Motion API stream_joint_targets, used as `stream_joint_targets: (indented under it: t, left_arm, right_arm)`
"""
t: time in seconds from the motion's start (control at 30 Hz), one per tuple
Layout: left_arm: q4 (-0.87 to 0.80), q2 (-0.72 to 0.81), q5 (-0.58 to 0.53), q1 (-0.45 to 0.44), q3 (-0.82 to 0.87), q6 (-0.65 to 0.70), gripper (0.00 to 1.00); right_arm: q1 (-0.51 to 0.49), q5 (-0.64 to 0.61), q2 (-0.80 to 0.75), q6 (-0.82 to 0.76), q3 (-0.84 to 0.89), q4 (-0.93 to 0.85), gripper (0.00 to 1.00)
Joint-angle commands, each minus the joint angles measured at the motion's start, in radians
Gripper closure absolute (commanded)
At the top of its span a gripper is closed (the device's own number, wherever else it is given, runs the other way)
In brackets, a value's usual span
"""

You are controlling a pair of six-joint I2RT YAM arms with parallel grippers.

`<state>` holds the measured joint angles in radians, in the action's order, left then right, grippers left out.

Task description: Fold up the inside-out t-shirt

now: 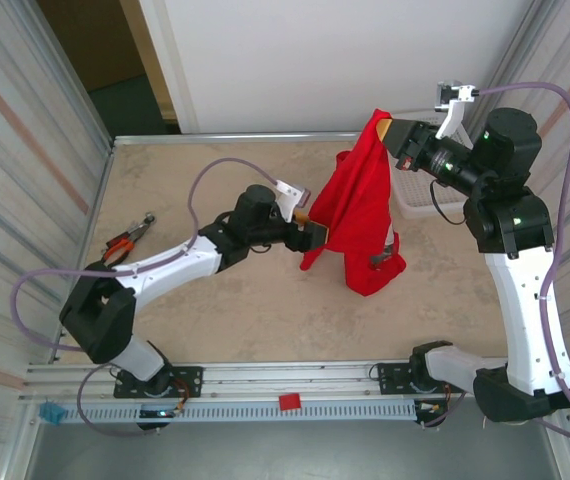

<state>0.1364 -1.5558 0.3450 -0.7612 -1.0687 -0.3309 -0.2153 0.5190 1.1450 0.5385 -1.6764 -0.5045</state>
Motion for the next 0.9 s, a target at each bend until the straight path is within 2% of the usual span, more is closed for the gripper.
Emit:
stream_joint_targets:
  t: [0.0, 0.2, 0.37, 0.4, 0.43, 0.47, 0.5, 0.53, 0.57, 0.67, 0.73, 0.87]
  left_arm:
    - [0.055, -0.036, -0.033, 0.005, -0.056, 0.040, 0.22]
    - [0.078, -0.108, -0.099, 0.010, -0.120, 0.042, 0.21]
    - [0.131, -0.196, 0.061, 0.013, -0.197, 0.001, 0.20]
    - [0.156, -0.214, 0.114, 0.013, -0.205, -0.017, 0.24]
    - [0.177, -0.232, 0.169, 0.013, -0.215, -0.037, 0.33]
    - [0.185, -0.243, 0.207, 0.013, -0.224, -0.052, 0.51]
    - [0.184, -0.247, 0.224, 0.013, -0.234, -0.065, 0.79]
    - [0.172, -0.229, 0.207, 0.015, -0.234, -0.065, 0.99]
    - [0.158, -0.199, 0.175, 0.022, -0.227, -0.056, 1.00]
    - [0.053, -0.047, -0.032, 0.075, -0.241, -0.011, 1.00]
    - [-0.044, 0.033, -0.120, 0.149, -0.320, 0.019, 1.00]
    - [-0.192, 0.077, -0.114, 0.307, -0.551, 0.042, 1.00]
  right_arm:
    - [0.013, 0.019, -0.026, -0.011, -0.019, 0.021, 1.00]
    - [0.020, 0.021, -0.040, -0.010, -0.026, 0.009, 1.00]
    - [0.027, 0.017, -0.041, -0.018, -0.039, -0.008, 1.00]
    - [0.031, 0.017, -0.039, -0.022, -0.044, -0.013, 1.00]
    - [0.035, 0.016, -0.035, -0.027, -0.050, -0.017, 1.00]
    - [0.040, 0.014, -0.031, -0.030, -0.055, -0.019, 1.00]
    - [0.046, 0.017, -0.023, -0.033, -0.061, -0.020, 1.00]
    - [0.054, 0.019, -0.012, -0.039, -0.074, -0.024, 1.00]
    - [0.064, 0.021, 0.001, -0.046, -0.089, -0.031, 1.00]
    - [0.114, 0.030, 0.058, -0.063, -0.152, -0.039, 1.00]
    - [0.163, 0.058, 0.125, -0.057, -0.237, -0.039, 1.00]
    - [0.212, 0.155, 0.247, 0.011, -0.393, -0.019, 1.00]
